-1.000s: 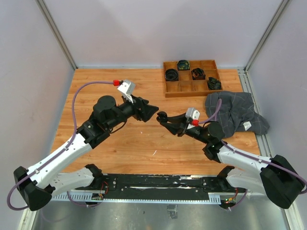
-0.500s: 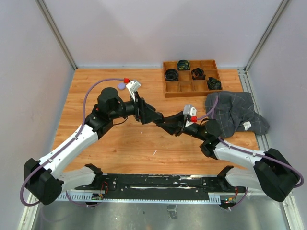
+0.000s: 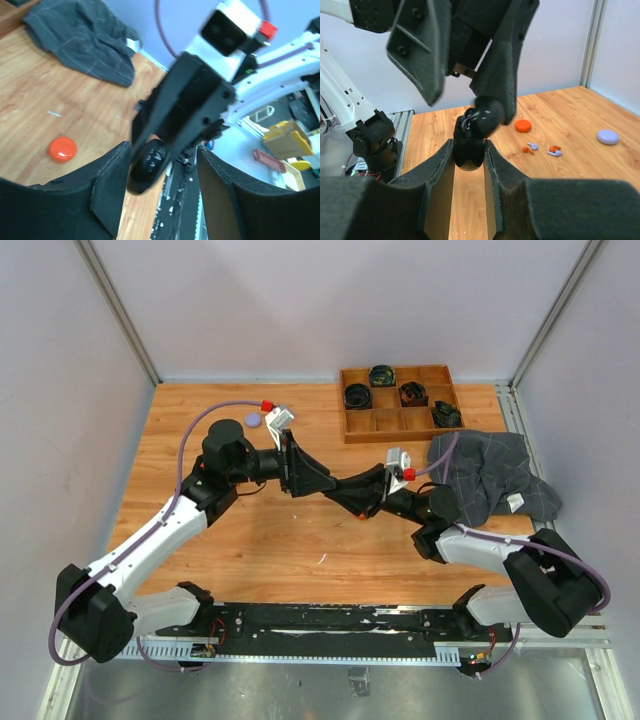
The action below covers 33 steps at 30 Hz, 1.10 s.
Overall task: Insert the wireless bluetooth earbuds into the charging case
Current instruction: Close the charging case, then place the charging case at the center of the board.
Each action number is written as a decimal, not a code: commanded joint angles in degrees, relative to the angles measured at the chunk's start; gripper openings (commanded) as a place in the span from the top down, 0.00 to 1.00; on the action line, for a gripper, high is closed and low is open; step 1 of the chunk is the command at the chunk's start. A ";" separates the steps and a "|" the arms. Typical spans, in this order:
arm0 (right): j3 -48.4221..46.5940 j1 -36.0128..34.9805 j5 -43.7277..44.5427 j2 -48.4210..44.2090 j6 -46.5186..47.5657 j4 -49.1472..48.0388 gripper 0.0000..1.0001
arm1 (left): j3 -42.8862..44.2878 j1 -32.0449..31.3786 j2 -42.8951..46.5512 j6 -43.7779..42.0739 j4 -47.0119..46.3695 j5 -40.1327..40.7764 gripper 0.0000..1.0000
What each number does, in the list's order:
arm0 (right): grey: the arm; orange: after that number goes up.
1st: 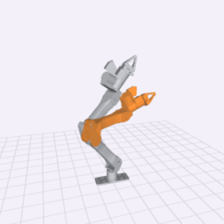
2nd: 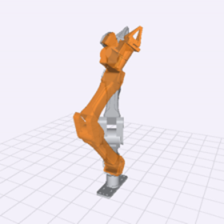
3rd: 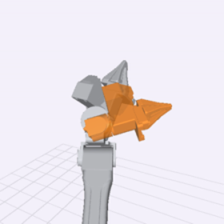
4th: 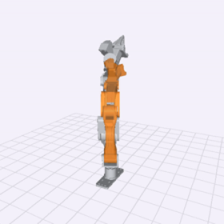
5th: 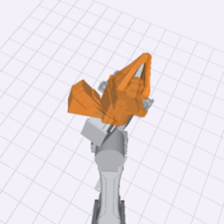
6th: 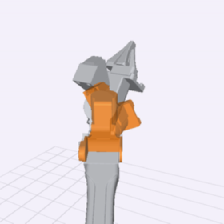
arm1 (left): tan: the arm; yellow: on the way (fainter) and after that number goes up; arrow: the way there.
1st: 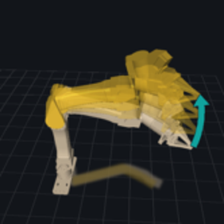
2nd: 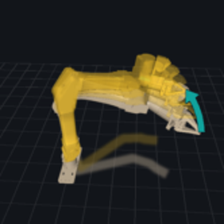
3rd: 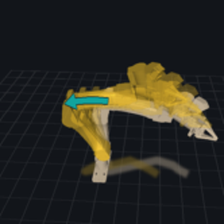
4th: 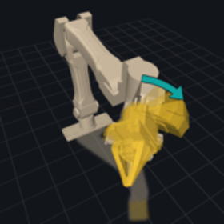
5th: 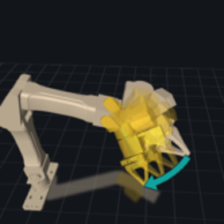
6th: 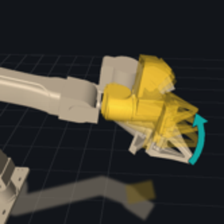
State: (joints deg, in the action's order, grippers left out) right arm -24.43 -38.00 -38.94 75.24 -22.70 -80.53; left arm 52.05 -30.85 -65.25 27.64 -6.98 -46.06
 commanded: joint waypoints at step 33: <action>-1.44 17.92 14.44 -11.04 0.35 72.36 0.98 | -3.69 16.24 12.24 -14.04 25.25 53.30 0.19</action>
State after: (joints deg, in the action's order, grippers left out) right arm -24.49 -22.90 -28.23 64.64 -23.22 -19.29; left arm 51.29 -15.46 -55.09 15.97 18.63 -3.70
